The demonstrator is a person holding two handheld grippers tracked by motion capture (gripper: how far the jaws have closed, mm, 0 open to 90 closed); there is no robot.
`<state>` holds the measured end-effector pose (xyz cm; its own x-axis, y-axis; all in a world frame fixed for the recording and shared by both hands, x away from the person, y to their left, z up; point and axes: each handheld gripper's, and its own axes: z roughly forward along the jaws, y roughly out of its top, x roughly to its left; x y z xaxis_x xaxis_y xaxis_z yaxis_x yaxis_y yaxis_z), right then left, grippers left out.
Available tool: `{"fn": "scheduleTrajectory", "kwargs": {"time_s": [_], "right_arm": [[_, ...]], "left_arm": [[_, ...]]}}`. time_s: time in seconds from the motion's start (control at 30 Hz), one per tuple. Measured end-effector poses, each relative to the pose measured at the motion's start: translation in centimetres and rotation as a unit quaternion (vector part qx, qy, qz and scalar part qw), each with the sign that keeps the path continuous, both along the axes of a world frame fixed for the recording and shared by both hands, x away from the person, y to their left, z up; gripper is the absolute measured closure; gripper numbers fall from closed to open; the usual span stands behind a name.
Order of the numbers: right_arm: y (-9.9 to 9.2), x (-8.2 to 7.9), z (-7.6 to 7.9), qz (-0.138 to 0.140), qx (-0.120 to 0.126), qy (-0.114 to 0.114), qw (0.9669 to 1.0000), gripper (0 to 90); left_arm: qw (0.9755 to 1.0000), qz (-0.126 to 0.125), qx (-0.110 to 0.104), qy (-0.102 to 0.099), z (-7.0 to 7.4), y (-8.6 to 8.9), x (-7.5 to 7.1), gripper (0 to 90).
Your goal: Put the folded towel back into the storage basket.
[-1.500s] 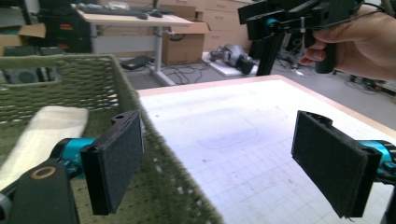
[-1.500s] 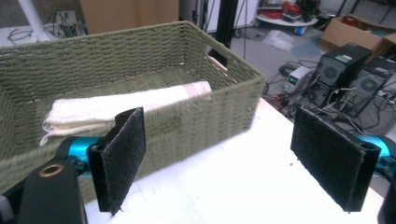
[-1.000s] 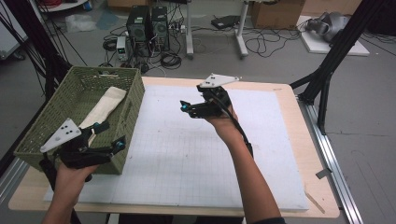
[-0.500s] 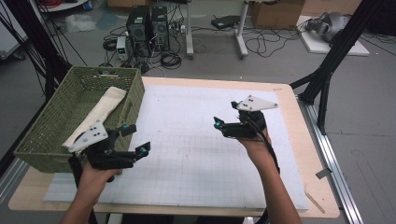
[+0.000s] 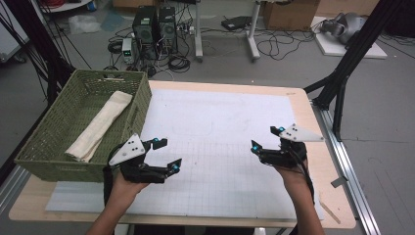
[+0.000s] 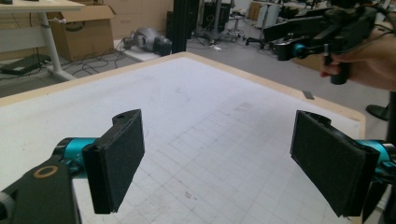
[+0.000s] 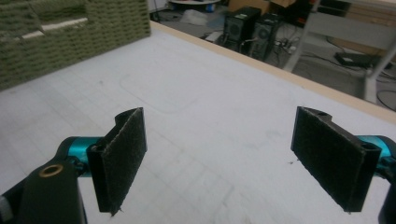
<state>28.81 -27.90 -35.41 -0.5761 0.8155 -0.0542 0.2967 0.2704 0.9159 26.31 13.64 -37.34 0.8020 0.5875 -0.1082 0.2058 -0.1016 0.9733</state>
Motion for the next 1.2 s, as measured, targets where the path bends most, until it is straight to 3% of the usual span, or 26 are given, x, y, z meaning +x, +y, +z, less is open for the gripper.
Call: {"fn": "scheduleTrajectory", "kwargs": {"time_s": [0.13, 0.23, 0.4, 0.57, 0.97, 1.2], "right_arm": [[-1.8, -1.1, -1.6, -0.022, 0.001, 0.01, 0.9997, 16.6], [-2.8, -1.9, -2.5, -0.034, 0.006, 0.01, 0.9993, 16.6], [-3.4, -3.0, -3.8, -0.046, -0.004, 0.002, 0.9989, 16.6], [-3.2, -3.0, -4.6, -0.043, -0.026, 0.009, 0.9987, 16.6], [-3.2, -3.2, -4.4, -0.047, -0.021, 0.002, 0.9986, 16.6], [-2.9, -3.1, -4.7, -0.042, -0.033, 0.008, 0.9985, 16.6]], "left_arm": [[0.9999, 0.002, -0.002, 0.011, -1.7, -0.3, 0.5, 18.0], [0.9998, 0.001, 0.009, 0.015, -2.8, -0.5, 0.6, 17.9], [0.9998, 0.004, 0.015, 0.015, -3.7, -0.7, 0.5, 17.9], [0.9998, 0.009, 0.012, 0.012, -4.0, -0.6, 0.4, 18.0], [0.9995, 0.027, 0.01, 0.013, -4.0, 0.3, 0.3, 18.0], [0.9994, 0.028, 0.011, 0.014, -4.0, 0.4, 0.4, 18.0]]}}
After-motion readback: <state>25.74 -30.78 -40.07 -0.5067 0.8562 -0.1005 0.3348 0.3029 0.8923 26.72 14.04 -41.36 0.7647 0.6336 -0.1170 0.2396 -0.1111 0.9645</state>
